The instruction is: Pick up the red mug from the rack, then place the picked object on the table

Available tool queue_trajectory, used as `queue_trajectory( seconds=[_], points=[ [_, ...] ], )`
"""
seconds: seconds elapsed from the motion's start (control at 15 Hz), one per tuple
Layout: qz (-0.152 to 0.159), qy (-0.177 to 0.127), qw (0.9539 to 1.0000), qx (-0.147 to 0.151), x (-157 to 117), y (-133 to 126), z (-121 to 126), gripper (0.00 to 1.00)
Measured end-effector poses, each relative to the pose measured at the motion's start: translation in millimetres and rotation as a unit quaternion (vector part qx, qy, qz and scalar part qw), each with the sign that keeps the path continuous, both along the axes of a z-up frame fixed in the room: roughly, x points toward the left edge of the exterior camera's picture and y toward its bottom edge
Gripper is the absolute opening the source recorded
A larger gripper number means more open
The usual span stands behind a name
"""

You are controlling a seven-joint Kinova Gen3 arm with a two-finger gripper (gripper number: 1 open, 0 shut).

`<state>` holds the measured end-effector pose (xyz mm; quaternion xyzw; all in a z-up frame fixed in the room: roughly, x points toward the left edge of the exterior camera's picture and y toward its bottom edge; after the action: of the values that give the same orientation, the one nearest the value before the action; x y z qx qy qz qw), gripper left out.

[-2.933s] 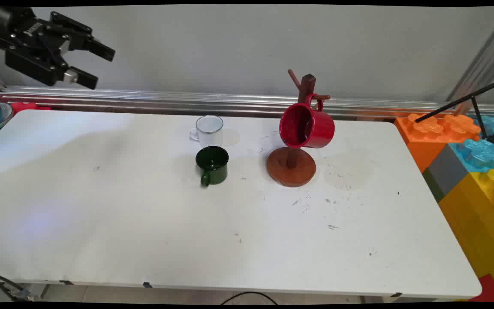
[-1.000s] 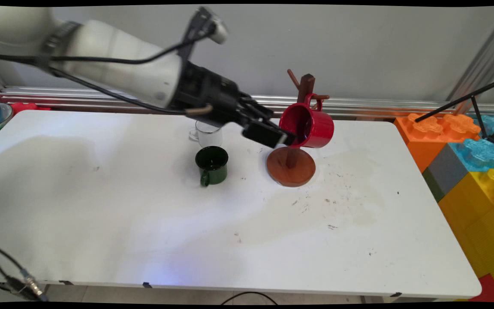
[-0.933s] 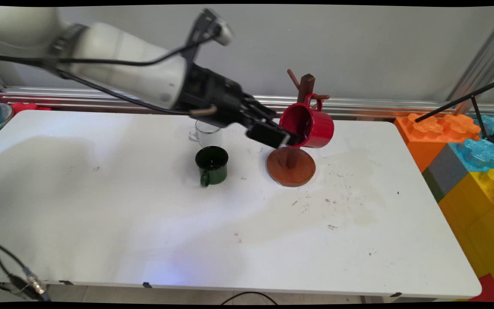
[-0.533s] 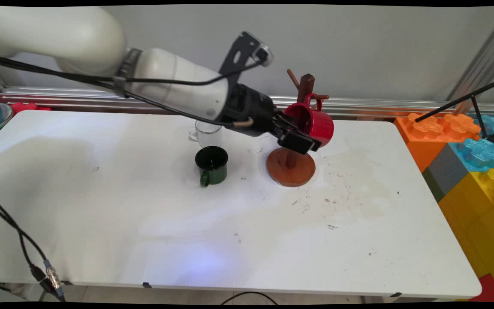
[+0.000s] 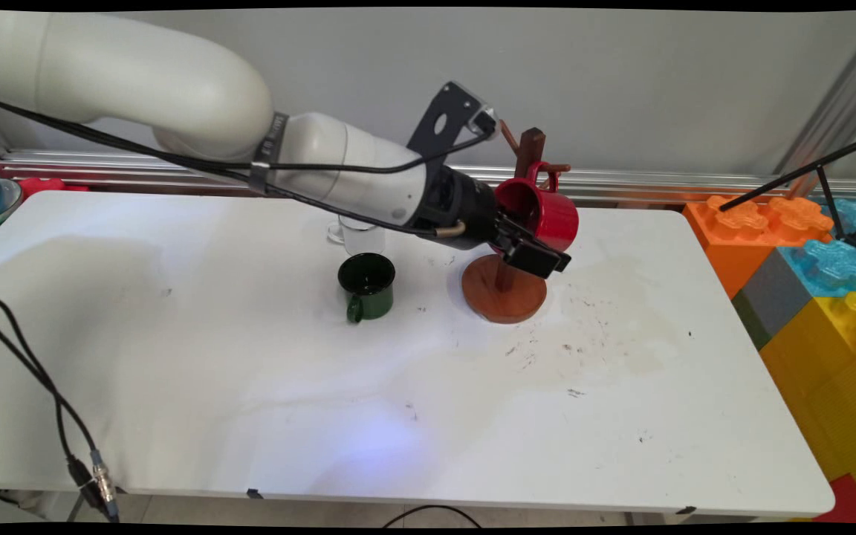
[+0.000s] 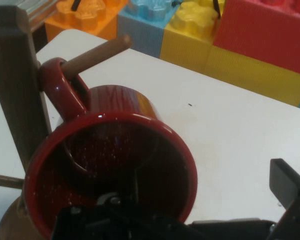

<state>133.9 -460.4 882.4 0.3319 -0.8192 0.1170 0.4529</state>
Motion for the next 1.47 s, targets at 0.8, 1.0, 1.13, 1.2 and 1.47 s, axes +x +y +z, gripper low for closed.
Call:
queue_trajectory(
  seconds=[0.8,1.0,1.13,1.2,1.47],
  points=[
    [0.014,0.006,0.9996,-0.022,-13.1,-12.2,-19.8,0.0],
    [0.017,0.01,0.9994,-0.03,-13.1,-12.0,-19.2,0.0],
    [0.015,0.014,0.9992,-0.034,-13.9,-10.5,-17.6,0.0],
    [0.014,0.016,0.9991,-0.037,-13.5,-8.2,-16.4,0.0],
    [-0.003,0.025,0.9983,-0.052,-14.7,-0.6,-9.7,0.0]
  ],
)
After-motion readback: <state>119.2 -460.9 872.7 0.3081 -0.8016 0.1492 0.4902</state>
